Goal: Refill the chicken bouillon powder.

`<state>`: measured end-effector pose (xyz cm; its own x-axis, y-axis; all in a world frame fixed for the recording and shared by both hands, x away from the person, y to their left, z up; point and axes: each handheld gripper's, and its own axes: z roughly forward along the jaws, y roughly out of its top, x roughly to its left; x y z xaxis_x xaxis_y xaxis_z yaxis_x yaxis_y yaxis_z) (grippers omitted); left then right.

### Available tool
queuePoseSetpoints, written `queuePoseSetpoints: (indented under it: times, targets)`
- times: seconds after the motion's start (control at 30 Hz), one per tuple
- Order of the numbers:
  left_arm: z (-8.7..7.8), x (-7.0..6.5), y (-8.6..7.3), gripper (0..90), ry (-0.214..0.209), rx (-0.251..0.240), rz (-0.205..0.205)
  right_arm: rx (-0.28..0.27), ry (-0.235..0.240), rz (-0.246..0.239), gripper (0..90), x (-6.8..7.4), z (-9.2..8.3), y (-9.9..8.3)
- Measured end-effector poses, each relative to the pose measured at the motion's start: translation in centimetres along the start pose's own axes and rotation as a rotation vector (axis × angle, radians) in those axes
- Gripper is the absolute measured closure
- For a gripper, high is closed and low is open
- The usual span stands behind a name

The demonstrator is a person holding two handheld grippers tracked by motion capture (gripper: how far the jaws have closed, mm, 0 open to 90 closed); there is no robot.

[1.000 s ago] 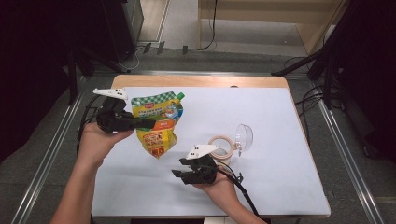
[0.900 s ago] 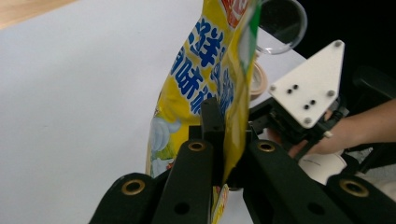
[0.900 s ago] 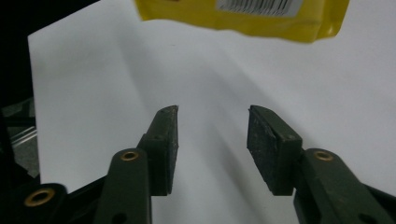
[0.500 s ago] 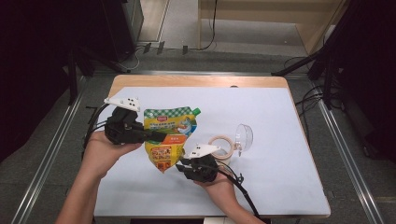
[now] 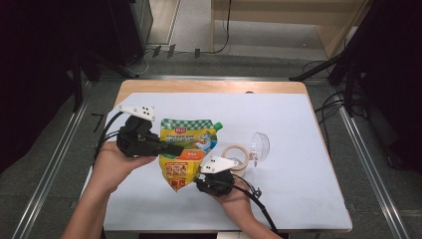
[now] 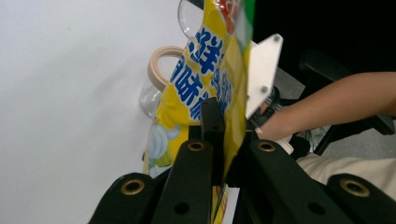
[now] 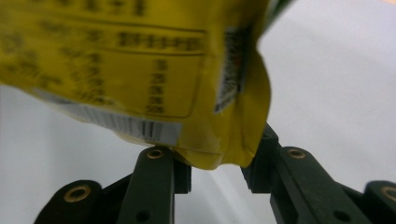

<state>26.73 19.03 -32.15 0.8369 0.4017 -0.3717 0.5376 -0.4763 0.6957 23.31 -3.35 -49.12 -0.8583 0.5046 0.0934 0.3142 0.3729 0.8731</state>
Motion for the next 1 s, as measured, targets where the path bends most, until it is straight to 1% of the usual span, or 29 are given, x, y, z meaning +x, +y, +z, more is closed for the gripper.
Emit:
queuePoseSetpoints:
  times: [0.07,0.13,0.17,0.2,0.27,0.33,0.43,0.47,0.5,0.57,0.6,0.63,0.7,0.77,0.9,1.0]
  targets:
    - [0.0,0.2,0.0,89.6,0.020,-0.016,-0.023,-0.001,0.012,-0.034,70.8,0.5,-0.1,0.1]
    - [0.2,0.2,0.0,88.4,0.031,-0.023,-0.043,-0.007,0.009,-0.086,70.7,1.4,-0.2,0.3]
    - [0.4,0.2,0.1,87.3,0.039,-0.018,-0.048,-0.005,0.002,-0.143,69.8,2.2,-0.3,0.5]
    - [0.6,0.0,0.2,87.3,0.050,-0.015,-0.050,-0.005,0.002,-0.143,69.8,2.2,-0.3,0.5]
    - [1.1,-0.1,0.3,85.2,0.070,-0.001,-0.049,-0.002,0.013,-0.161,68.6,2.9,-0.4,0.7]
    - [1.6,-0.3,0.4,83.9,0.076,0.009,-0.049,0.007,0.031,-0.154,68.2,3.3,-0.3,0.8]
    - [2.3,-0.3,0.5,82.8,0.084,0.013,-0.057,0.024,0.058,-0.125,68.0,3.7,-0.4,0.9]
    - [2.5,-0.4,0.5,82.3,0.086,0.015,-0.053,0.028,0.063,-0.119,68.0,3.7,-0.4,0.9]
    - [2.8,-0.4,0.6,80.5,0.088,0.020,-0.059,0.036,0.080,-0.101,67.9,3.9,-0.5,1.0]
    - [3.1,-0.5,0.5,77.2,0.084,0.027,-0.058,0.030,0.085,-0.101,67.8,3.9,-0.6,1.1]
    - [3.5,-0.6,0.5,77.2,0.078,0.036,-0.057,0.022,0.087,-0.096,67.8,4.0,-0.7,1.2]
    - [3.8,-0.8,0.6,74.6,0.082,0.034,-0.054,0.013,0.095,-0.084,67.8,4.0,-0.8,1.4]
    - [4.1,-1.1,0.7,75.7,0.089,0.028,-0.036,0.002,0.106,-0.078,67.7,4.2,-1.2,1.6]
    - [4.3,-1.3,0.8,75.6,0.097,0.031,-0.033,0.002,0.113,-0.075,67.6,4.2,-1.2,1.6]
    - [5.0,-1.4,0.8,74.8,0.106,0.044,-0.041,0.002,0.147,-0.048,66.9,4.5,-1.3,1.7]
    - [5.2,-1.5,0.8,74.4,0.102,0.036,-0.044,0.001,0.157,-0.040,66.7,4.6,-1.4,1.8]
